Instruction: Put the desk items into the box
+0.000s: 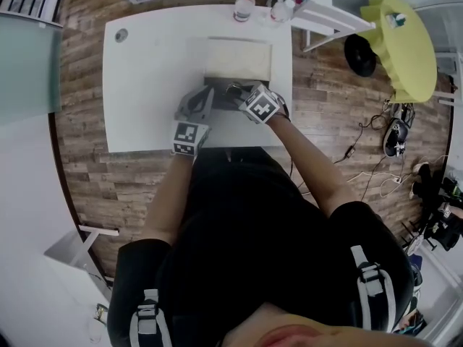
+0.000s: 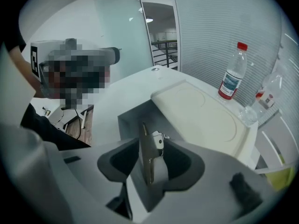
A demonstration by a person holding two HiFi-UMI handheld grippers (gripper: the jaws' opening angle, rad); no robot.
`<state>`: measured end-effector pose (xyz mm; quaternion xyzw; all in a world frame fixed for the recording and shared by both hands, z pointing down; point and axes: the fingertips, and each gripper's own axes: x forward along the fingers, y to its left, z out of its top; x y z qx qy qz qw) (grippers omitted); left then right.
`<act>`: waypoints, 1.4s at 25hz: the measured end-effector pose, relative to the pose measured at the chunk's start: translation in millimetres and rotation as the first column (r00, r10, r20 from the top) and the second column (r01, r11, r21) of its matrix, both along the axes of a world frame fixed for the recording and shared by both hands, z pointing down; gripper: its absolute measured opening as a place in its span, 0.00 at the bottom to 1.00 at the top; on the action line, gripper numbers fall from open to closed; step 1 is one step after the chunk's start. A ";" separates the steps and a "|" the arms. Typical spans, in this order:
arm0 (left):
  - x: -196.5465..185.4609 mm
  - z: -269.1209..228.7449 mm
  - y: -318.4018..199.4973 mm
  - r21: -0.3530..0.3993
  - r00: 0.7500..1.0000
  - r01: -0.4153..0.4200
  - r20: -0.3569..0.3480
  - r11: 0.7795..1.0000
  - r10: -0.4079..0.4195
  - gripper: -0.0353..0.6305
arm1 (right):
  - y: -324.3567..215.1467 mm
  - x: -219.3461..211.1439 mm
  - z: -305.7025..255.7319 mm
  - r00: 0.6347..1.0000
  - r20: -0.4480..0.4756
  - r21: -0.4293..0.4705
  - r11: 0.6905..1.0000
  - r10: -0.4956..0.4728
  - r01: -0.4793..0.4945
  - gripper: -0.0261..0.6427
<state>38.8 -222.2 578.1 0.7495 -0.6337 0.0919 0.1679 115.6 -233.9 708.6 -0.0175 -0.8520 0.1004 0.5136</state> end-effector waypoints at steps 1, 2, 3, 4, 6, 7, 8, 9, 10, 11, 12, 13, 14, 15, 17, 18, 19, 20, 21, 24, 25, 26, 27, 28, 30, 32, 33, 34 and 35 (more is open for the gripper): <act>0.8 -2.2 0.0 0.002 1.000 -0.006 0.001 1.000 0.006 0.07 | 0.2 0.5 -4.6 1.000 0.010 0.003 1.000 0.011 -0.011 0.28; 1.6 -4.3 0.2 0.004 1.000 -0.012 0.003 1.000 0.012 0.07 | 0.5 0.7 -9.7 0.999 0.023 0.004 1.000 0.023 -0.023 0.28; 2.1 -6.2 0.6 0.005 1.000 -0.019 0.005 1.000 0.019 0.07 | 0.9 0.4 -15.7 0.999 0.039 0.003 0.999 0.038 -0.038 0.28; 2.2 -7.6 1.2 0.006 1.000 -0.025 0.005 1.000 0.025 0.07 | 1.1 -0.5 -22.4 0.997 0.058 0.000 0.998 0.056 -0.056 0.28; 1.7 -10.0 2.1 0.010 0.999 -0.036 0.004 0.999 0.036 0.07 | -0.5 -2.7 -38.4 0.991 0.099 0.008 0.996 0.089 -0.090 0.28; 1.8 -13.1 2.1 0.014 0.999 -0.043 0.005 0.999 0.043 0.07 | -2.3 -3.8 -47.0 0.987 0.122 0.021 0.994 0.103 -0.107 0.28; 2.1 -17.5 2.3 0.016 0.999 -0.050 0.008 0.999 0.050 0.07 | -4.0 -5.3 -55.7 0.982 0.149 0.036 0.992 0.116 -0.123 0.28; 2.4 -21.9 2.8 0.018 0.998 -0.056 0.012 0.998 0.056 0.07 | -5.2 -6.7 -64.5 0.976 0.176 0.049 0.989 0.129 -0.140 0.28; 2.6 -25.3 3.6 0.019 0.998 -0.063 0.016 0.998 0.062 0.07 | -5.9 -7.8 -73.2 0.969 0.202 0.056 0.986 0.142 -0.156 0.27; 2.8 -28.1 4.4 0.020 0.998 -0.069 0.016 0.997 0.069 0.07 | -6.3 -8.4 -81.9 0.962 0.226 0.059 0.983 0.156 -0.173 0.27; 3.1 -30.5 5.0 0.021 0.997 -0.076 0.014 0.997 0.075 0.07 | -6.7 -8.8 -90.5 0.954 0.248 0.058 0.980 0.170 -0.190 0.26; 3.5 -32.9 5.4 0.021 0.996 -0.083 0.013 0.996 0.083 0.07 | -7.3 -9.0 -99.1 0.945 0.270 0.056 0.977 0.184 -0.206 0.25; 4.2 -35.6 5.4 0.022 0.996 -0.093 0.011 0.995 0.093 0.07 | -8.4 -8.9 -107.9 0.936 0.290 0.054 0.974 0.197 -0.222 0.24; 5.3 -38.6 5.2 0.022 0.994 -0.105 0.009 0.994 0.105 0.07 | -9.8 -8.4 -116.6 0.926 0.311 0.052 0.969 0.212 -0.240 0.21; 9.2 -44.2 4.0 0.023 0.991 -0.134 -0.001 0.991 0.134 0.07 | -14.1 -7.2 -134.7 0.898 0.366 0.046 0.959 0.246 -0.281 0.16; 11.7 -46.9 3.2 0.025 0.989 -0.147 -0.007 0.989 0.147 0.07 | -16.9 -6.6 -144.4 0.879 0.399 0.042 0.953 0.261 -0.301 0.13; 13.9 -49.8 2.3 0.028 0.987 -0.158 -0.014 0.987 0.159 0.07 | -19.4 -6.4 -154.7 0.859 0.435 0.037 0.947 0.271 -0.318 0.10; 15.8 -53.4 1.4 0.033 0.986 -0.167 -0.020 0.985 0.168 0.07 | -20.6 -6.6 -165.5 0.837 0.472 0.028 0.944 0.276 -0.328 0.08; 17.7 -58.0 0.5 0.040 0.984 -0.174 -0.028 0.984 0.176 0.07 | -20.4 -7.3 -176.9 0.813 0.512 0.014 0.944 0.278 -0.331 0.07; 25.2 -77.1 -1.2 0.067 0.977 -0.204 -0.046 0.977 0.207 0.07 | -14.3 -9.4 -212.6 0.729 0.630 -0.036 0.948 0.266 -0.315 0.06; 28.0 -84.0 -1.6 0.077 0.975 -0.215 -0.049 0.974 0.219 0.07 | -12.1 -9.3 -223.5 0.704 0.662 -0.039 0.950 0.256 -0.308 0.06; 30.4 -91.0 -2.2 0.088 0.972 -0.224 -0.052 0.971 0.229 0.07 | -10.4 -8.6 -233.2 0.683 0.689 -0.034 0.952 0.243 -0.304 0.06; 32.4 -98.1 -2.7 0.100 0.970 -0.230 -0.055 0.968 0.236 0.07 | -9.0 -7.4 -241.5 0.666 0.710 -0.024 0.953 0.230 -0.303 0.06; 34.0 -105.1 -3.0 0.113 0.969 -0.234 -0.057 0.966 0.242 0.07 | -7.7 -5.9 -248.6 0.651 0.728 -0.011 0.952 0.217 -0.305 0.06; 36.6 -118.0 -2.2 0.137 0.966 -0.242 -0.058 0.960 0.252 0.07 | -4.5 -3.2 -261.0 0.625 0.758 0.020 0.951 0.187 -0.310 0.06; 38.3 -128.7 -0.4 0.156 0.963 -0.251 -0.054 0.955 0.262 0.07 | -0.5 -1.3 -270.7 0.600 0.786 0.056 0.950 0.147 -0.306 0.06; 38.6 -133.2 0.5 0.164 0.963 -0.254 -0.052 0.953 0.265 0.07 | 1.2 -0.6 -273.9 0.590 0.797 0.069 0.950 0.131 -0.304 0.06; 38.4 -137.0 1.2 0.171 0.963 -0.255 -0.048 0.952 0.267 0.07 | 2.0 -0.1 -276.2 0.584 0.803 0.077 0.950 0.121 -0.304 0.06; 38.0 -140.1 1.7 0.177 0.963 -0.255 -0.044 0.951 0.267 0.07 | 2.3 0.3 -277.3 0.582 0.805 0.083 0.949 0.116 -0.304 0.06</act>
